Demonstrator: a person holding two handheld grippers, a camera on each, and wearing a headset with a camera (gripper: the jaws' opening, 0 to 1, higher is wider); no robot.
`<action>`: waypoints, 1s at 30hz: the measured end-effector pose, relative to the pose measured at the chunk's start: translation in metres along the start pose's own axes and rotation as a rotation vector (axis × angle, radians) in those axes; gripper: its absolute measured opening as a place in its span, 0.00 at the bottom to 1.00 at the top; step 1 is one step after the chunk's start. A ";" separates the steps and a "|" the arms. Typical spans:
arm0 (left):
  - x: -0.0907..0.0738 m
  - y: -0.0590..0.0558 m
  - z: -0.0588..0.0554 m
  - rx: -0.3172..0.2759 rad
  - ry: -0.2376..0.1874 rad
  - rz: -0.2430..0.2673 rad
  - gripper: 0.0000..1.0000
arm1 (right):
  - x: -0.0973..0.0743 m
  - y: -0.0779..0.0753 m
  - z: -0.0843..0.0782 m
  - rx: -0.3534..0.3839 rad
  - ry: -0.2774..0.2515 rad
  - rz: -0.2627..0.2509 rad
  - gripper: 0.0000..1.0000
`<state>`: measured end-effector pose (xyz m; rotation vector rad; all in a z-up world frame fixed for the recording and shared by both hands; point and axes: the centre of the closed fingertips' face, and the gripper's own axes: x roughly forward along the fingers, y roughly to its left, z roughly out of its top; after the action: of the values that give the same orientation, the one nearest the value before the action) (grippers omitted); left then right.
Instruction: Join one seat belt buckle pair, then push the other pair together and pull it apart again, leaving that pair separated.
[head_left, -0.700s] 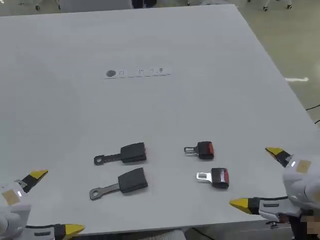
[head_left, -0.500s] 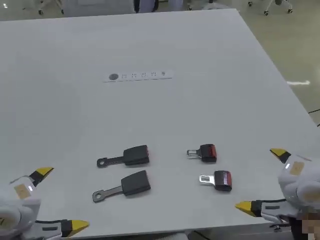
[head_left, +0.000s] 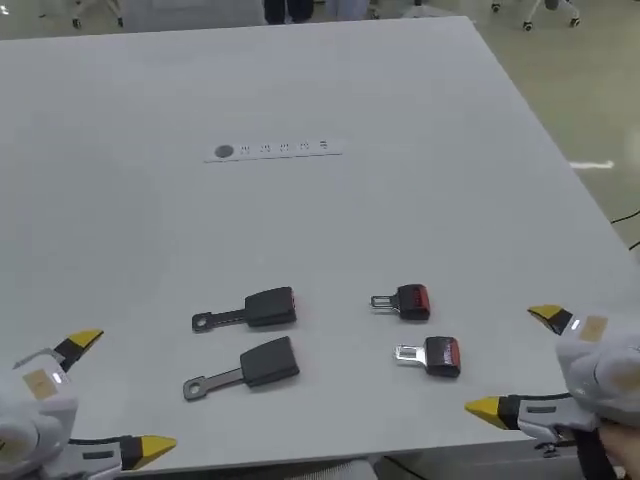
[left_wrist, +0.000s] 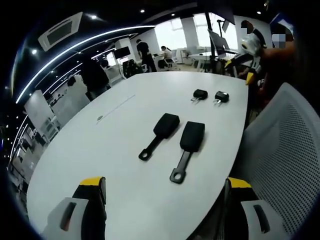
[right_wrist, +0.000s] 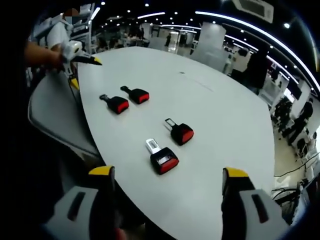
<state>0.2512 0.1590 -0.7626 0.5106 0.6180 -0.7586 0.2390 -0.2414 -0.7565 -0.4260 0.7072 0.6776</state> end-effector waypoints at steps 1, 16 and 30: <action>0.000 -0.001 0.000 -0.001 0.000 -0.002 1.00 | 0.000 0.000 0.000 0.005 -0.003 0.000 0.90; -0.006 -0.004 0.013 -0.052 -0.060 0.001 1.00 | -0.001 0.006 0.007 0.060 -0.072 0.005 0.99; -0.009 -0.010 0.016 -0.033 -0.039 0.006 1.00 | -0.011 0.011 -0.001 0.050 -0.015 0.021 0.85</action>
<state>0.2434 0.1469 -0.7471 0.4661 0.5912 -0.7505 0.2241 -0.2387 -0.7508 -0.3676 0.7139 0.6806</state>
